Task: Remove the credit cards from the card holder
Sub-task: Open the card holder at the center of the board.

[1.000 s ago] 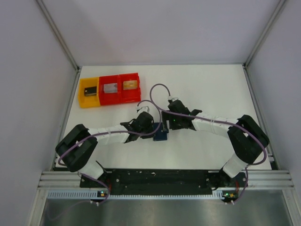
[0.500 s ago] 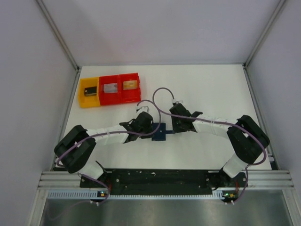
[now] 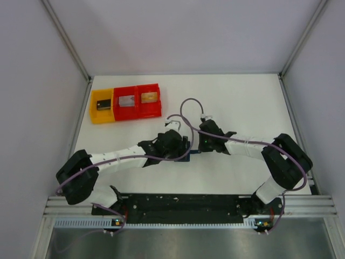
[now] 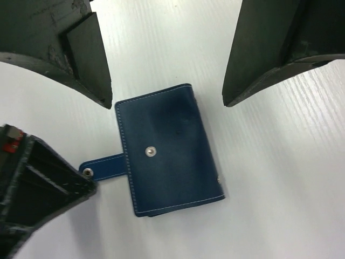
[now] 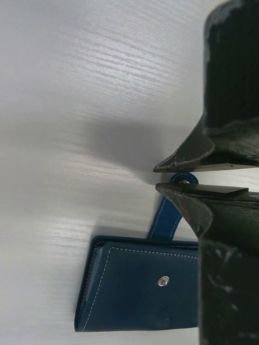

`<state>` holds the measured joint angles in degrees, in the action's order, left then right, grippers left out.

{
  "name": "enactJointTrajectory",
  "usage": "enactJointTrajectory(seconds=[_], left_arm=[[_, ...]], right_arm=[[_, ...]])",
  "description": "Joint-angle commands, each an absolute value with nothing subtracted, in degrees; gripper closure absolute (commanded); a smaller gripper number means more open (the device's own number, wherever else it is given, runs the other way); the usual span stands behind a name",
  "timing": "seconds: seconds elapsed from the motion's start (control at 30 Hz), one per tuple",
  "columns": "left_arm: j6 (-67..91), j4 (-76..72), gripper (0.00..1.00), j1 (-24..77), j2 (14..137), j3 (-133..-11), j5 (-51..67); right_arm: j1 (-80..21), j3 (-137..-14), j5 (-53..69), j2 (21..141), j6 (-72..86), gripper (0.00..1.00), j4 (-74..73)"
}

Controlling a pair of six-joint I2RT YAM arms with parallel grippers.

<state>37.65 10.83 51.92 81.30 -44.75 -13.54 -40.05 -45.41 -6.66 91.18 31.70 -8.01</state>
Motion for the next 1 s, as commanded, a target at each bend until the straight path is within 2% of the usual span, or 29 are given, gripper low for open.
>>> enactJointTrajectory(seconds=[0.0,0.17,0.57,0.87,0.97], left_arm=[[34.01,16.25,0.1,57.12,84.28,-51.32,-23.18],[34.63,21.44,0.01,61.34,90.78,-56.86,-30.49],[36.03,24.43,0.01,64.07,97.11,-60.73,-32.87],[37.09,26.98,0.02,64.86,99.84,-63.54,-34.45],[37.88,27.86,0.02,64.86,100.46,-64.07,-34.89]], right_arm=[[-39.38,-42.98,-3.17,90.97,32.52,0.87,-6.07],[-38.59,-41.66,-1.23,90.88,33.31,0.87,-4.31],[-34.89,-38.23,4.48,88.68,34.63,0.88,-0.97],[-33.05,-36.39,11.77,88.16,37.35,0.75,3.07],[-30.86,-34.11,16.15,87.89,39.63,0.74,7.19]])
